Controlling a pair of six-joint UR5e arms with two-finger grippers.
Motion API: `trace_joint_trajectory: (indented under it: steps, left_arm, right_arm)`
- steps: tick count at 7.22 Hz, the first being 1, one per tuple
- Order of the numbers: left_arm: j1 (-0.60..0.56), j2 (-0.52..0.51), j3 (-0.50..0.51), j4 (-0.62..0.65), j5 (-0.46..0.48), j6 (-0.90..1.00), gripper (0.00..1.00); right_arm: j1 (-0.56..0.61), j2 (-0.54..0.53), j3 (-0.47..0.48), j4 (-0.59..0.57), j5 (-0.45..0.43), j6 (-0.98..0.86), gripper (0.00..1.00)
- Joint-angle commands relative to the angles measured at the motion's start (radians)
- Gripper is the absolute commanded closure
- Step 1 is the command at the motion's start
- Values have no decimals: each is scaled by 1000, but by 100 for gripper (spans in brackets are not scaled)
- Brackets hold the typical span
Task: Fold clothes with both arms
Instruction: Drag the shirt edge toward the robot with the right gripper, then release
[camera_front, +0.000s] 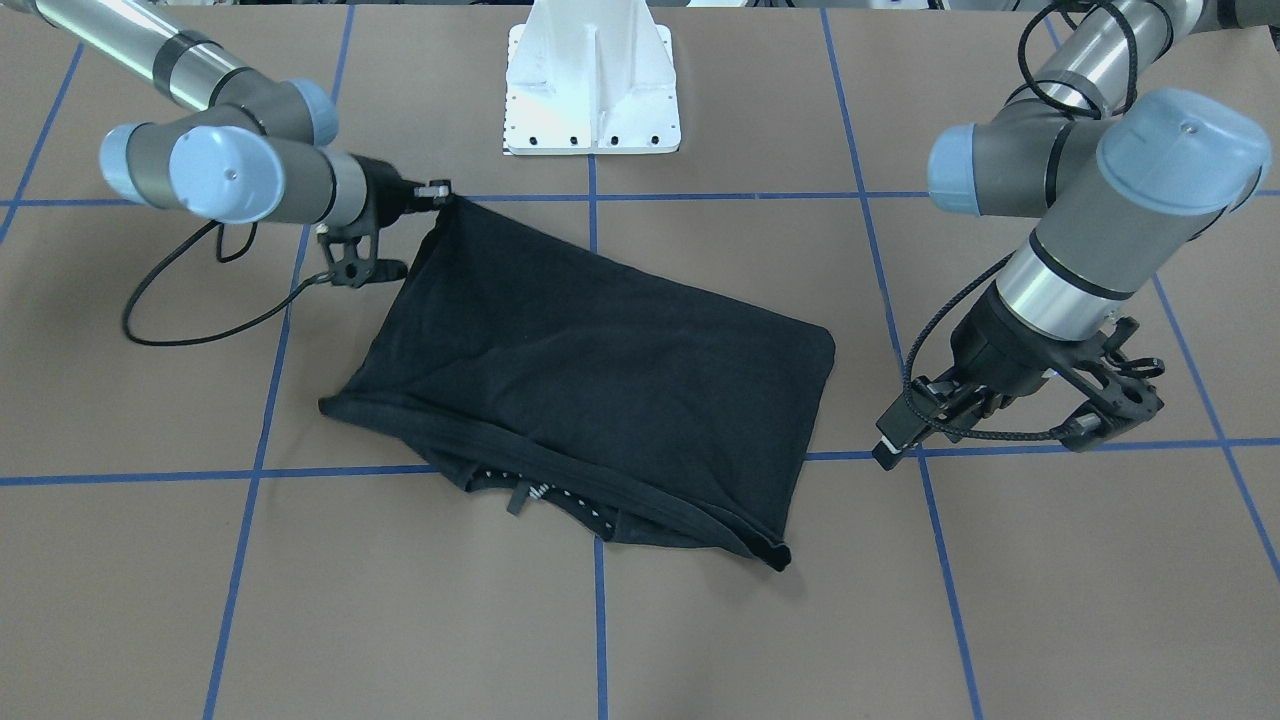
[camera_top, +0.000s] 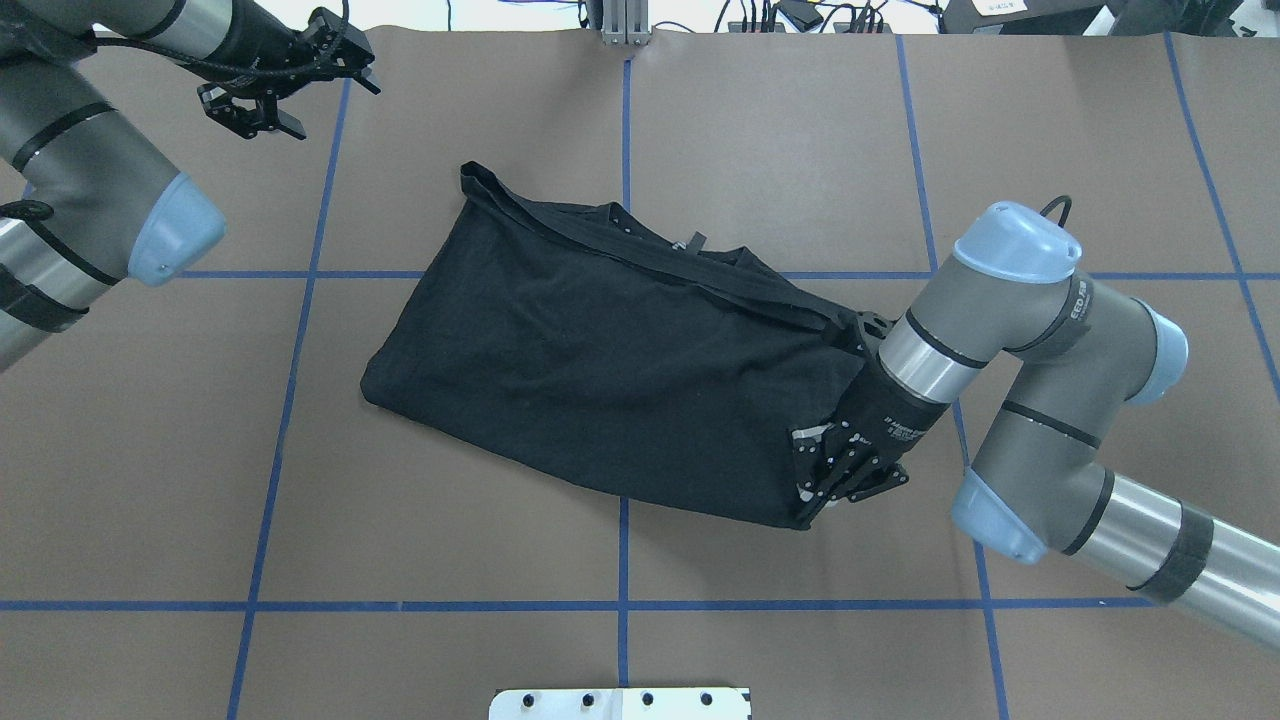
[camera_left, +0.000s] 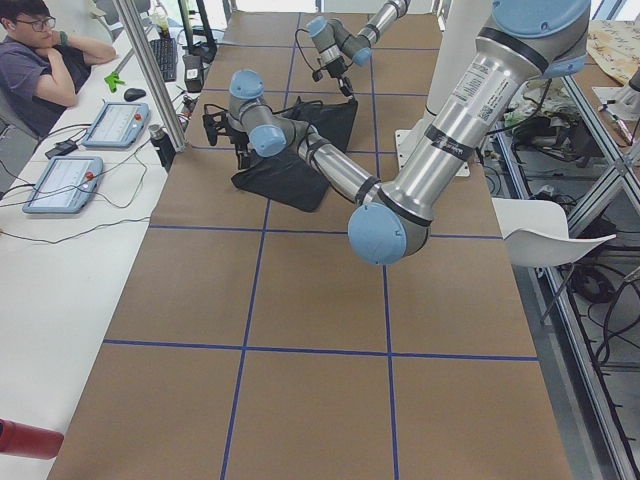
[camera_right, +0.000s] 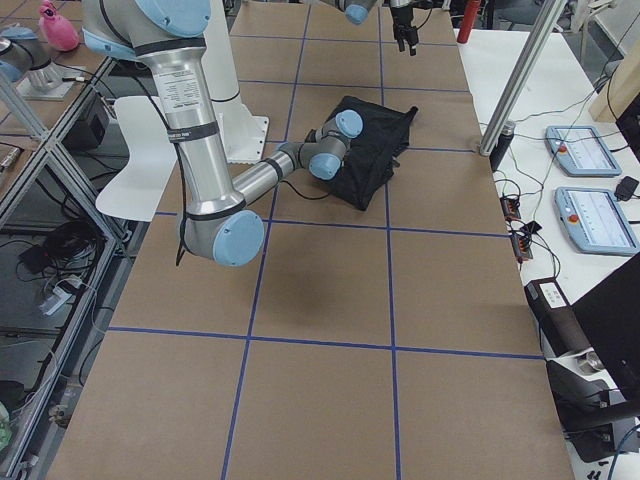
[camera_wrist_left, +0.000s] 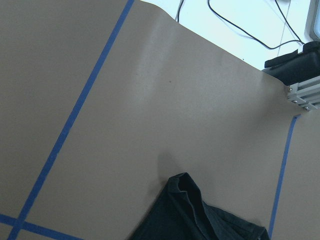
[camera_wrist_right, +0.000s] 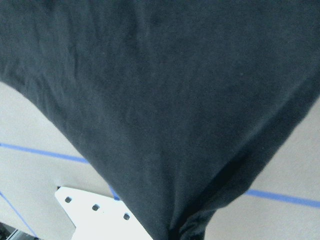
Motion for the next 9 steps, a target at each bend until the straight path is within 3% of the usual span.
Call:
trace_joint_trajectory:
  steps: [1,3,4,5,7,9]
  left_arm:
    - [0,3,-28,30,1,3,1]
    - [0,1,-30,30,1,3,1]
    - [0,3,-33,30,1,3,1]
    - [6,4,-33,30,1,3,1]
    - [20,18,-56,30,0,3,1]
    - [119,76,-74,29,6,-2,1]
  right_arm:
    - [-135,38,57,2,12,113,100]
    - [-198,54,83,2,4,191,100]
    - [-202,60,78,2,27,197,64]
    - [-182,58,86,2,15,199,1]
    - [-46,63,90,2,29,197,0]
    - [114,65,83,2,15,187,0]
